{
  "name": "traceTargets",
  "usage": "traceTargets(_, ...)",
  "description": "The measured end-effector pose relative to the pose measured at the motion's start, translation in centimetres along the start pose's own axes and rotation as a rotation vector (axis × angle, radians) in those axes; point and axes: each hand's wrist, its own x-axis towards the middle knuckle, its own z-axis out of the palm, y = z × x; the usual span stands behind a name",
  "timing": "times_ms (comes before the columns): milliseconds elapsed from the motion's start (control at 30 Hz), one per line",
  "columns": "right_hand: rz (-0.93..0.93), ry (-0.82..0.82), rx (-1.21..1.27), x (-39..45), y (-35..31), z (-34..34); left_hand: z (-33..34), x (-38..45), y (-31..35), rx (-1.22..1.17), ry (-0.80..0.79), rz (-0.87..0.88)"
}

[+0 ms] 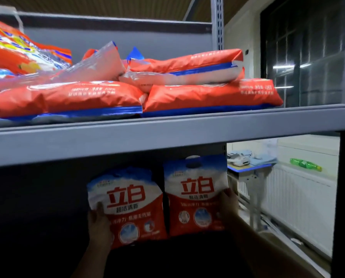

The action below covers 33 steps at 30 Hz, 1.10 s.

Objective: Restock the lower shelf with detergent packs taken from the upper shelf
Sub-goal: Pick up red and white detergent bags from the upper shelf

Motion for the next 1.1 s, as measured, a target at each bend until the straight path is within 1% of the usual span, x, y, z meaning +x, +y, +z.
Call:
traceTargets(67, -0.018, -0.051, -0.226, 0.0, 0.7, -0.3, 0.1, 0.3, -0.8, 0.132, -0.081, 0.022)
traceTargets(100, 0.0, -0.031, -0.34, -0.1, 1.0, -0.5, 0.1, 0.3, -1.3, 0.245, -0.094, 0.035)
traceTargets(167, 0.06, 0.076, -0.501, -0.8, 1.3, -0.9, 0.1, 0.1, -2.5, 0.524, -0.004, 0.005)
traceTargets(200, 0.097, 0.106, -0.532, -1.1, 1.6, -1.0, 0.1, -0.3, -2.9, 0.662, 0.048, -0.026)
traceTargets(233, 0.12, 0.091, -0.533, -1.3, 1.9, -1.1, 0.1, -0.7, -3.0, 0.745, 0.068, -0.038)
traceTargets(267, 0.128, 0.035, -0.52, -1.4, 2.1, -1.1, 0.0, -0.9, -3.0, 0.765, 0.055, -0.03)
traceTargets(300, 0.12, -0.035, -0.482, -1.2, 2.2, -1.1, 0.0, -0.8, -2.9, 0.736, 0.014, -0.012)
traceTargets(433, 0.049, -0.218, -0.246, -0.6, 2.0, -1.5, -0.9, -0.8, -3.1, 0.497, -0.221, 0.039)
traceTargets(467, 0.046, -0.256, -0.225, -0.7, 2.2, -1.7, -1.1, -1.3, -3.6, 0.49, -0.267, 0.032)
traceTargets(500, 0.038, -0.271, -0.226, -0.7, 2.4, -1.8, -1.1, -1.7, -4.1, 0.513, -0.274, 0.044)
traceTargets(533, 0.028, -0.274, -0.247, -0.9, 2.4, -2.1, -0.9, -2.3, -4.8, 0.573, -0.237, 0.062)
traceTargets(600, -0.01, -0.224, -0.28, -1.3, 2.4, -2.2, -0.1, -3.6, -5.1, 0.835, -0.014, 0.095)
traceTargets(633, -0.032, -0.197, -0.288, -1.4, 2.3, -2.0, 0.6, -4.3, -4.7, 0.959, 0.097, 0.19)
traceTargets(667, -0.048, -0.179, -0.333, -1.5, 2.3, -1.8, 1.1, -4.8, -4.5, 1.062, 0.171, 0.354)
traceTargets(700, -0.058, -0.165, -0.42, -1.7, 2.3, -1.7, 1.5, -5.1, -4.3, 1.145, 0.191, 0.537)
traceTargets(733, -0.061, -0.154, -0.527, -2.0, 2.4, -1.6, 1.8, -5.4, -4.3, 1.214, 0.158, 0.689)
traceTargets(767, -0.061, -0.145, -0.618, -2.2, 2.5, -1.9, 2.2, -5.9, -4.4, 1.288, 0.032, 0.752)
traceTargets(833, -0.061, -0.149, -0.684, -2.5, 2.4, -2.5, 2.7, -6.1, -5.4, 1.418, -0.302, 0.754)
traceTargets(867, -0.064, -0.153, -0.686, -2.5, 2.3, -2.8, 2.8, -5.9, -6.1, 1.474, -0.427, 0.723)
traceTargets(900, -0.066, -0.155, -0.692, -2.5, 2.3, -2.9, 2.8, -5.8, -6.8, 1.516, -0.49, 0.695)
traceTargets(933, -0.068, -0.153, -0.702, -2.5, 2.4, -3.0, 2.9, -5.7, -7.4, 1.544, -0.499, 0.687)
traceTargets(1000, -0.076, -0.173, -0.708, -2.6, 2.5, -3.0, 3.0, -5.7, -7.9, 1.576, -0.469, 0.701)
traceTargets(1100, -0.086, -0.28, -0.653, -3.2, 2.1, -3.2, 2.9, -5.8, -7.4, 1.639, -0.492, 0.658)
